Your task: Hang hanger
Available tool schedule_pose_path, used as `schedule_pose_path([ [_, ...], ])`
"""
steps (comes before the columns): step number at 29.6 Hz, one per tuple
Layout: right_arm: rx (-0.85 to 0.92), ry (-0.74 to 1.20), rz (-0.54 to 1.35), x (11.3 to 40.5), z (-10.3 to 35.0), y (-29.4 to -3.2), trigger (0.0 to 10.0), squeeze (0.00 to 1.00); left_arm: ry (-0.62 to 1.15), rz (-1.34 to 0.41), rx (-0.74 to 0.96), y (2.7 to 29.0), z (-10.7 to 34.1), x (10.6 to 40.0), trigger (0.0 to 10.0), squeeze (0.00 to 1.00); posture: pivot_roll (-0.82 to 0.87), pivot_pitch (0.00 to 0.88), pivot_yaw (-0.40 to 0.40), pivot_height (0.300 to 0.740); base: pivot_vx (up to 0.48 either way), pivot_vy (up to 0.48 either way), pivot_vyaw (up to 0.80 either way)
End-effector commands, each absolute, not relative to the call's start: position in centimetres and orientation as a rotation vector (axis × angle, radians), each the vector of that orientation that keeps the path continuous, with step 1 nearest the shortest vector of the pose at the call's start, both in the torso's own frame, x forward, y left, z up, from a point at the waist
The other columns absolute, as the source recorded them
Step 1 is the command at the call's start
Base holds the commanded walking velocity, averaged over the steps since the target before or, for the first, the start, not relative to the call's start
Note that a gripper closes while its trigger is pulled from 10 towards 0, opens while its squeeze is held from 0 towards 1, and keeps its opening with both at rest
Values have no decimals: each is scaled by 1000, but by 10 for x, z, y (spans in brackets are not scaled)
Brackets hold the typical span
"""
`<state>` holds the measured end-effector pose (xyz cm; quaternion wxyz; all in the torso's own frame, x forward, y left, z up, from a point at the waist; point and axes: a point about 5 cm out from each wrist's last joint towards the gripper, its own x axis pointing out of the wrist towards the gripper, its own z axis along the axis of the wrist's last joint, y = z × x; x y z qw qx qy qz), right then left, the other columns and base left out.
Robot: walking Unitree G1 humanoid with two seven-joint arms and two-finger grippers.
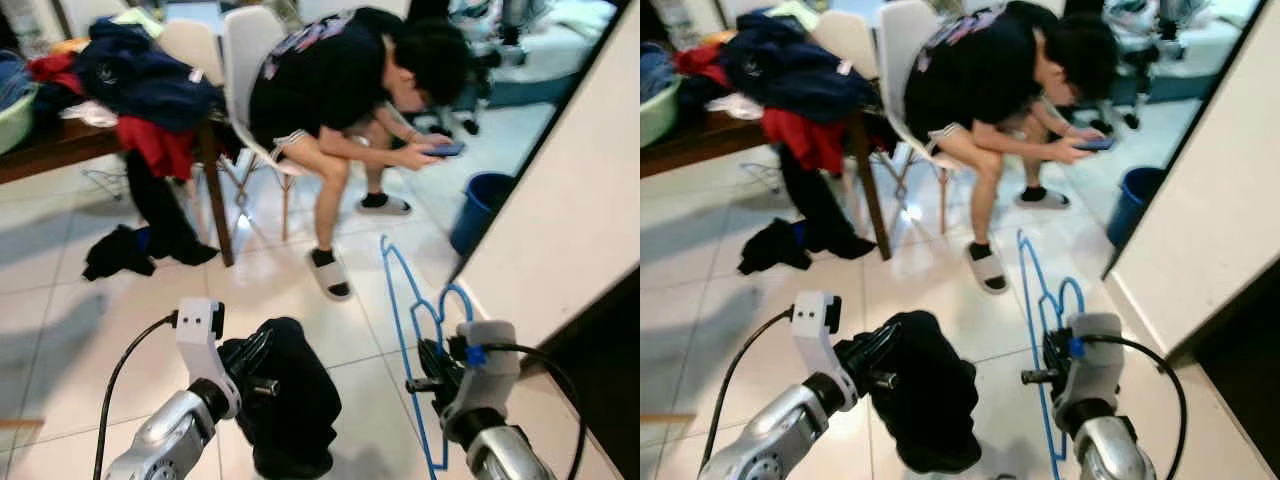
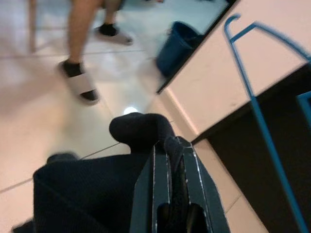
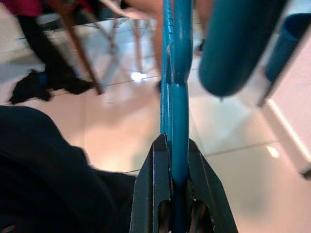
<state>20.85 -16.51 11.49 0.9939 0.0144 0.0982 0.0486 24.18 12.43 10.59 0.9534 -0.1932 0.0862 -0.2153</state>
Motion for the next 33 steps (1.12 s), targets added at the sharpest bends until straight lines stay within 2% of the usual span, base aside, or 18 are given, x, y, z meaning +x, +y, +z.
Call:
schedule_pose_path([
  [1,22,190,90,208,112,-164,10000,0,144,-458,-394,119,107,246,10000,0,-14,118,-26,740,0,0,-788],
  [10,50,166,52,210,114,-163,10000,0,154,-471,-364,119,106,250,10000,0,-12,115,2,740,0,0,-788],
  [15,73,152,61,214,117,-161,10000,0,166,-486,-258,124,107,257,10000,0,5,125,1,740,0,0,-788],
  [17,86,141,107,219,121,-158,10000,0,140,-503,-116,126,115,269,10000,0,7,131,-6,740,0,0,-788],
  [21,125,127,167,228,126,-160,10000,0,73,-517,-21,131,133,289,10000,0,5,132,-5,740,0,0,-788],
  [23,125,127,167,228,126,-160,10000,0,73,-517,-21,131,133,289,10000,0,5,132,-5,740,0,0,-788],
  [24,182,103,301,236,139,-169,10000,0,-51,-589,15,133,174,308,10000,0,9,128,-7,740,0,0,-781],
  [26,182,103,301,236,139,-169,10000,0,-51,-589,15,133,174,308,10000,0,9,128,-7,740,0,0,-781],
  [28,169,77,443,237,154,-182,10000,0,-150,-701,67,133,211,317,10000,0,10,124,2,740,0,0,-781],
  [29,169,77,443,237,154,-182,10000,0,-150,-701,67,133,211,317,10000,0,10,124,2,740,0,0,-781],
  [33,107,54,554,233,176,-209,10000,0,-247,-843,170,138,251,324,10000,0,8,123,5,740,0,0,-781],
])
